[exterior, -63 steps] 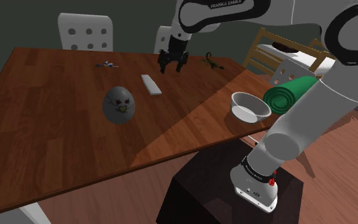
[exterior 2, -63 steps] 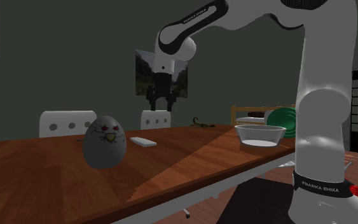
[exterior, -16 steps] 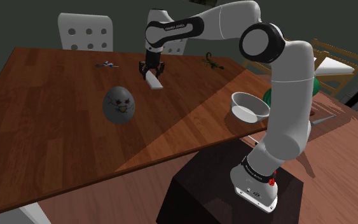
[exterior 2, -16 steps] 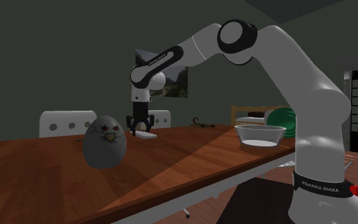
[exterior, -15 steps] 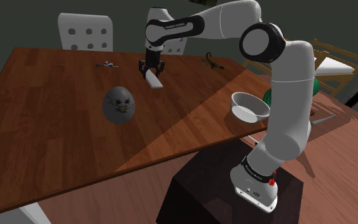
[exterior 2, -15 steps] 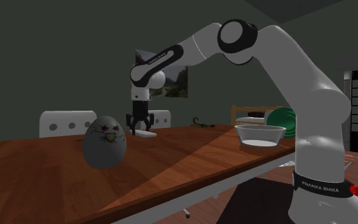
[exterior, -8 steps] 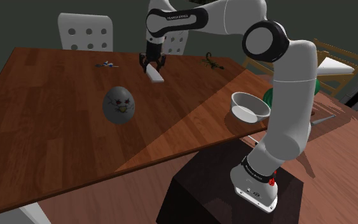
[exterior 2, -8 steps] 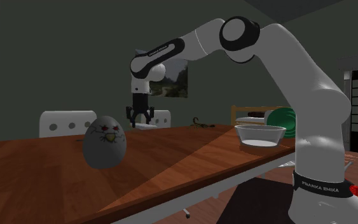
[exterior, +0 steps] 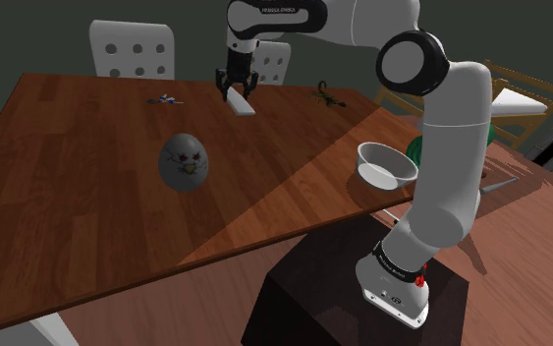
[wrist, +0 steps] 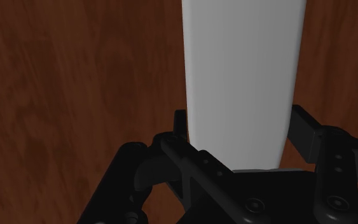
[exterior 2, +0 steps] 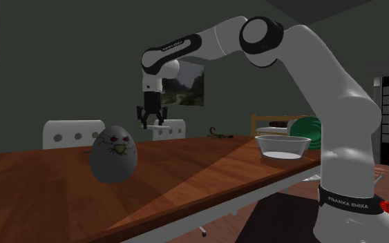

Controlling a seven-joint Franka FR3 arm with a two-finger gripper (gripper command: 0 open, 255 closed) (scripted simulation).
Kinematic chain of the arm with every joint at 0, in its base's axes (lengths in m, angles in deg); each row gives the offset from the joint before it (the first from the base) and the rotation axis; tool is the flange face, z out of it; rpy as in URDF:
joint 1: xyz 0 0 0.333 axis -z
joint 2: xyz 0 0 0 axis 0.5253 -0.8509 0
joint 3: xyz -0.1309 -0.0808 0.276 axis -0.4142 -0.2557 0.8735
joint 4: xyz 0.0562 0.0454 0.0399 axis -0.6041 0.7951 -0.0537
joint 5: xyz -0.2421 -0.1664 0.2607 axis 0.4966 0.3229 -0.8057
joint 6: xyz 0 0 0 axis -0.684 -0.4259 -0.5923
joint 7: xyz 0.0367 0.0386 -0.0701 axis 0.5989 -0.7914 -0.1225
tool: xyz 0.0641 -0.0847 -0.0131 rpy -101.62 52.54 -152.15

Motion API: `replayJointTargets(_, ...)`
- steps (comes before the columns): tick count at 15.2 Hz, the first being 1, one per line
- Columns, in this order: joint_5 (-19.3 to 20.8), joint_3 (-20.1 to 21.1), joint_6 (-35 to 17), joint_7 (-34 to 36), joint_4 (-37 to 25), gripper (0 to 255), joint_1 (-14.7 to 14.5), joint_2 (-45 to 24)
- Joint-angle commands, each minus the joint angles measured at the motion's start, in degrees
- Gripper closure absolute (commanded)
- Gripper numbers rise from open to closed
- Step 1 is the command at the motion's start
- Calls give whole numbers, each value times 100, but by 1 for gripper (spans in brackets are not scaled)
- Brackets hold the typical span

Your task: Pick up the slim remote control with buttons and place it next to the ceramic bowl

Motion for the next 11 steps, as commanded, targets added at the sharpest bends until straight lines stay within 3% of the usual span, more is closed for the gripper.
replayJointTargets(1,-3,3,147,0,-126,255,-6,19)
replayJointTargets(6,-5,5,467,-6,-450,255,-16,16)
replayJointTargets(11,-126,-109,25,-506,840,255,410,875)
